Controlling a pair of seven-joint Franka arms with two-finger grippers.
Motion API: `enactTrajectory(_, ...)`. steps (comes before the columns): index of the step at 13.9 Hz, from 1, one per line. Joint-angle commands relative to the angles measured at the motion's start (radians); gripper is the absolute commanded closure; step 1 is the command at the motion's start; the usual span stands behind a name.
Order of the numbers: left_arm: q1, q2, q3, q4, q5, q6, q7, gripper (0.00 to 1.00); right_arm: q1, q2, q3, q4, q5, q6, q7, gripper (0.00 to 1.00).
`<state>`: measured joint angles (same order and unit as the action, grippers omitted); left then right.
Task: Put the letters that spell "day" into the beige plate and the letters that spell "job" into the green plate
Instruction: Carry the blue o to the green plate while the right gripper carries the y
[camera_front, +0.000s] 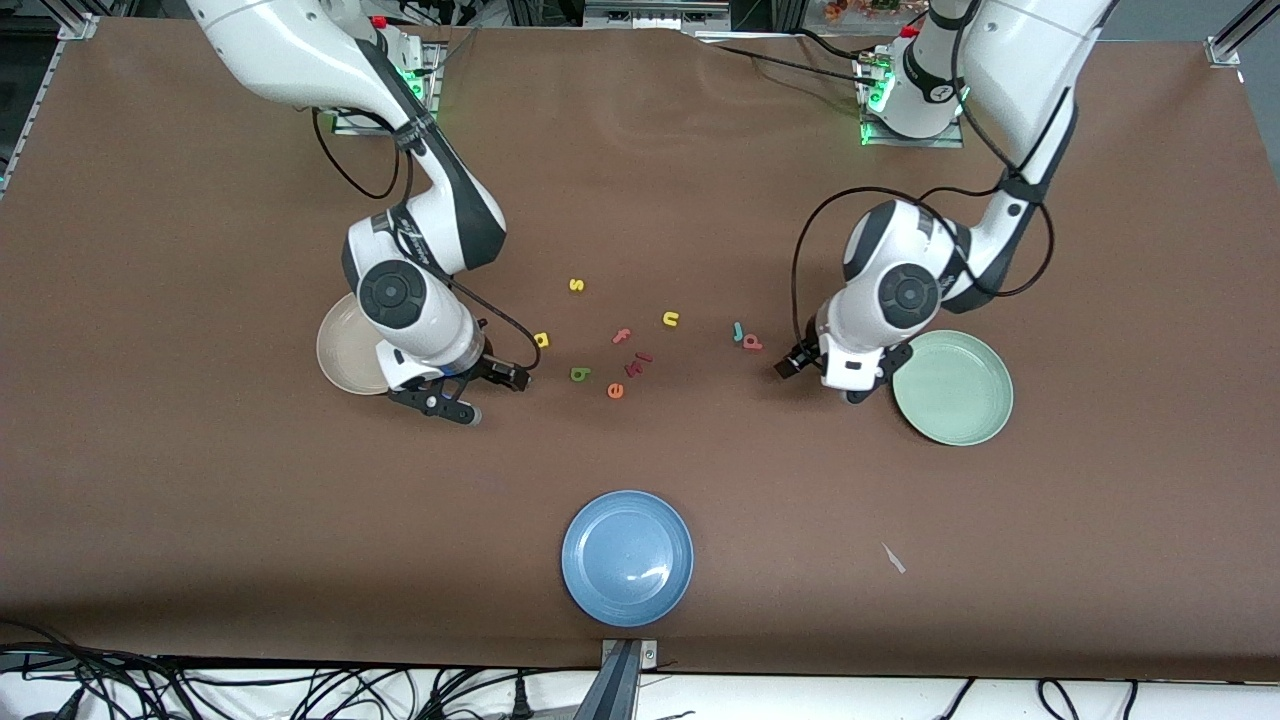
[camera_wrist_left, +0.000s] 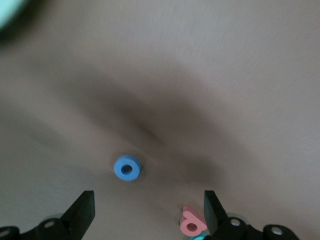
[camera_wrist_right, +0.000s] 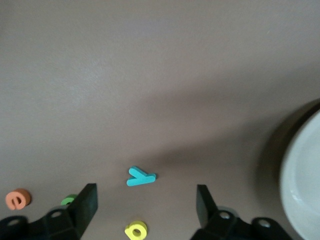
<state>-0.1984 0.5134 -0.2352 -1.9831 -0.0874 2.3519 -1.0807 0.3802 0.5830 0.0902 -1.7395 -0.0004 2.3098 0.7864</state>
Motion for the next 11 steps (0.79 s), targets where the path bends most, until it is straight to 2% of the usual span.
enactTrajectory(1,-0.013,0.011,0.008,-0.017,0.025,0.021,-0.036,0.15,0.043,0.055,-0.012,0.015,-0.024,0.058,0.062,0.19)
enactTrajectory(9,0.002,0.063,0.010,-0.036,0.100,0.093,-0.002,0.25,0.049,0.110,-0.013,0.015,-0.039,0.100,0.062,0.20)
enactTrajectory(10,0.007,0.063,0.010,-0.036,0.101,0.093,0.004,0.33,0.051,0.121,-0.012,0.015,-0.039,0.105,0.063,0.20)
enactTrajectory(11,0.008,0.063,0.008,-0.036,0.101,0.087,0.013,0.43,0.052,0.124,-0.012,0.015,-0.039,0.111,0.063,0.24)
